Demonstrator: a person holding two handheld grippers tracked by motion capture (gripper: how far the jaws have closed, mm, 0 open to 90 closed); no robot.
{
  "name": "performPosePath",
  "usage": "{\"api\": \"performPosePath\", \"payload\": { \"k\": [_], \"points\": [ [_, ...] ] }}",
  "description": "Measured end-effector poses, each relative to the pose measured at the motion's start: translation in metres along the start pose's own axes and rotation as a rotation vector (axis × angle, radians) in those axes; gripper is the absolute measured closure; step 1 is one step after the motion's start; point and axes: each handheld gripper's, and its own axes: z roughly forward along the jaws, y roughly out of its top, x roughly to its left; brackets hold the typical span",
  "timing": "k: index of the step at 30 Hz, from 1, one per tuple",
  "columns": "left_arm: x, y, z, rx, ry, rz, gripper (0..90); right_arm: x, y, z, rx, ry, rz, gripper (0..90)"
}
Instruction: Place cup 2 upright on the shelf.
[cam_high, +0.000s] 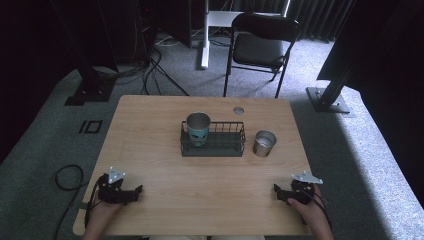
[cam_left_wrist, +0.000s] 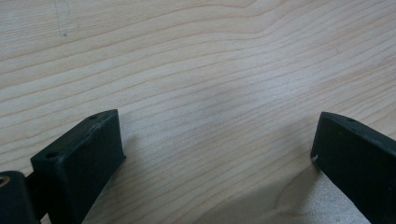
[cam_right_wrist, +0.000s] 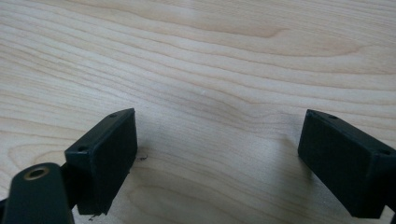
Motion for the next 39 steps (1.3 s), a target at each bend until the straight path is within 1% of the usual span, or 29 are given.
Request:
{"api": "performPosePath", "payload": {
  "k": [10, 14, 17, 20, 24, 34, 36, 39],
  "points": [
    [0.000, 0.000, 0.000, -0.001, -0.001, 0.001, 2.8, 0.000, -0.001, -0.001, -0.006, -0.001, 0.009, 11.4],
    [0.000, 0.000, 0.000, -0.001, -0.001, 0.002, 2.8, -0.001, 0.000, -0.004, -0.029, 0.008, 0.018, 11.5],
    [0.000, 0.000, 0.000, 0.000, 0.001, 0.000, 2.8, -0.001, 0.003, -0.005, -0.050, 0.013, 0.014, 11.7],
    [0.000, 0.000, 0.000, 0.000, 0.001, 0.000, 2.8, -0.002, 0.007, -0.007, -0.074, 0.027, 0.019, 11.7],
    [0.000, 0.000, 0.000, 0.000, 0.001, 0.000, 2.8, -0.002, 0.012, -0.008, -0.085, 0.026, 0.017, 11.7],
    [0.000, 0.000, 0.000, 0.000, 0.001, 0.000, 2.8, -0.001, 0.019, -0.003, -0.103, 0.030, 0.021, 11.7],
    [0.000, 0.000, 0.000, 0.000, 0.001, 0.000, 2.8, 0.000, 0.021, -0.002, -0.112, 0.033, 0.013, 11.8],
    [0.000, 0.000, 0.000, 0.000, 0.001, 0.000, 2.8, 0.001, 0.024, 0.000, -0.106, 0.024, 0.013, 11.8]
  ]
}}
